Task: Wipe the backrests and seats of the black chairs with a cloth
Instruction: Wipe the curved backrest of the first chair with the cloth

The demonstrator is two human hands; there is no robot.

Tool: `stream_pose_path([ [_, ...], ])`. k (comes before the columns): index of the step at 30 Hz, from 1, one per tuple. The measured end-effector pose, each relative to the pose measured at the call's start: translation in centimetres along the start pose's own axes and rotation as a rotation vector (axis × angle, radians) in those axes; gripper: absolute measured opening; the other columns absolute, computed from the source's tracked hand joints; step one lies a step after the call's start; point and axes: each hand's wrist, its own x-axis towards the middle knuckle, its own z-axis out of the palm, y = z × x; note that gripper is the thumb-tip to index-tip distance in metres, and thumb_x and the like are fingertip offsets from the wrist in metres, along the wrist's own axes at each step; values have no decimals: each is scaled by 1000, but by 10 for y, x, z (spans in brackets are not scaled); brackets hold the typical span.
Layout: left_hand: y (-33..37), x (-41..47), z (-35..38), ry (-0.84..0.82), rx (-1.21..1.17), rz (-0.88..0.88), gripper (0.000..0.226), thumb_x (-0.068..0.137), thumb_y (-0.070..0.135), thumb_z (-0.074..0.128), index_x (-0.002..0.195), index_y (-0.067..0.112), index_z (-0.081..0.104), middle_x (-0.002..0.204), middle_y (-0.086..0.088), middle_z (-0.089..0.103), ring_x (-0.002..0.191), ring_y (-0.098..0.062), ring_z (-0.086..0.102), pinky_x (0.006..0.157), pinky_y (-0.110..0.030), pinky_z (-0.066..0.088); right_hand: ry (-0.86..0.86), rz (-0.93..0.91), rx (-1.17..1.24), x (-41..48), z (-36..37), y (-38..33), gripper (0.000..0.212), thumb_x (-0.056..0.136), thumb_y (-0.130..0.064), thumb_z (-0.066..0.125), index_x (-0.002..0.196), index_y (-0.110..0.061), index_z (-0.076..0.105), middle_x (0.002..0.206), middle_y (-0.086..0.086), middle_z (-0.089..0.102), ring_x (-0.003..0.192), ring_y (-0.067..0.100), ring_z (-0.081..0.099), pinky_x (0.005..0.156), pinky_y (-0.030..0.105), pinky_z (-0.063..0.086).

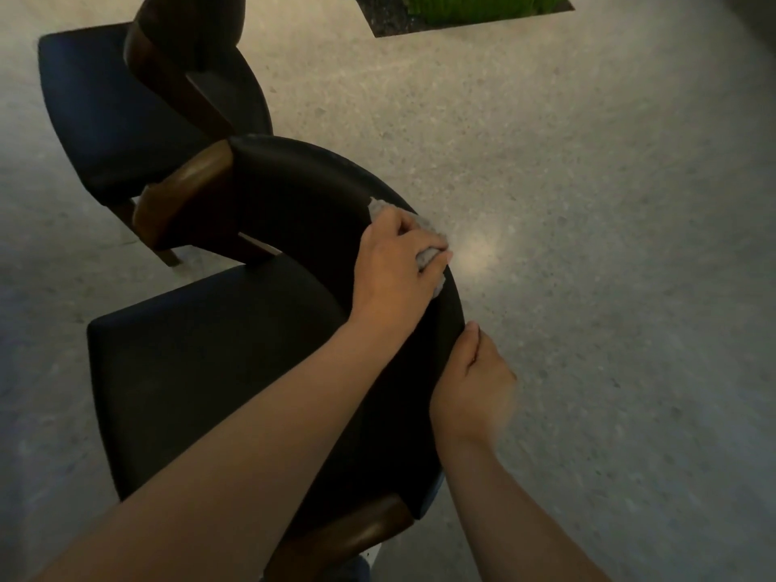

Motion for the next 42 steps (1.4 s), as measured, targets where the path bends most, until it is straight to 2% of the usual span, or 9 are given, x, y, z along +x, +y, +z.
stream_pose_path([
  [3,-1,-1,-4,-37,13,18,19,85,20,73,103,14,73,107,1,50,102,-16,55,97,-33,49,9,2,-7,-1,0,1,39,103,-27,38,68,-16,52,58,-7,45,48,3,39,45,22,22],
  [8,-12,-15,-18,-93,-53,-7,15,88,20,70,101,14,72,104,8,46,98,-5,52,93,-8,42,20,2,-15,-1,0,-1,38,102,-28,39,67,-19,51,55,-13,43,48,2,41,45,21,22],
  [11,-24,-24,-28,-104,-33,-49,15,88,22,69,103,18,72,105,14,43,101,1,49,95,-11,41,33,-5,-10,-1,0,-1,40,102,-28,40,65,-18,51,53,-11,44,46,4,42,45,22,21],
  [16,-12,-22,-38,-81,-177,-19,15,91,20,67,105,17,70,106,12,43,95,9,51,78,-6,45,50,-13,-23,0,-1,-1,43,102,-27,40,62,-16,47,50,-8,41,43,8,39,44,25,18],
  [21,0,-11,-14,-165,6,170,24,91,30,66,112,20,72,98,9,43,94,-10,49,85,-24,48,33,6,-33,-1,0,-1,42,103,-30,36,66,-16,52,55,-5,48,48,17,47,47,28,25],
  [24,-6,-7,-8,-146,64,183,26,88,31,69,110,19,73,98,6,45,92,-10,48,81,-19,46,44,-2,-15,-1,1,0,42,103,-30,36,66,-15,52,57,1,53,50,22,50,51,29,29],
  [29,-12,-15,-10,-56,-33,1,22,88,26,70,108,16,71,106,7,46,94,2,48,91,-3,37,48,-13,-34,-1,0,1,40,103,-27,39,68,-14,55,58,-2,51,48,16,45,45,25,22],
  [35,-41,-46,-18,31,-111,-275,11,91,22,65,102,23,67,106,14,46,100,10,49,85,1,36,67,-35,-1,-1,1,1,38,102,-24,43,66,-20,53,53,-10,44,45,2,40,44,21,22],
  [42,-33,-46,-14,115,-209,-226,11,90,22,67,101,22,70,108,5,50,101,3,51,88,-3,37,73,-51,14,-1,1,0,37,102,-21,43,65,-21,48,52,-17,37,44,0,38,43,20,23],
])
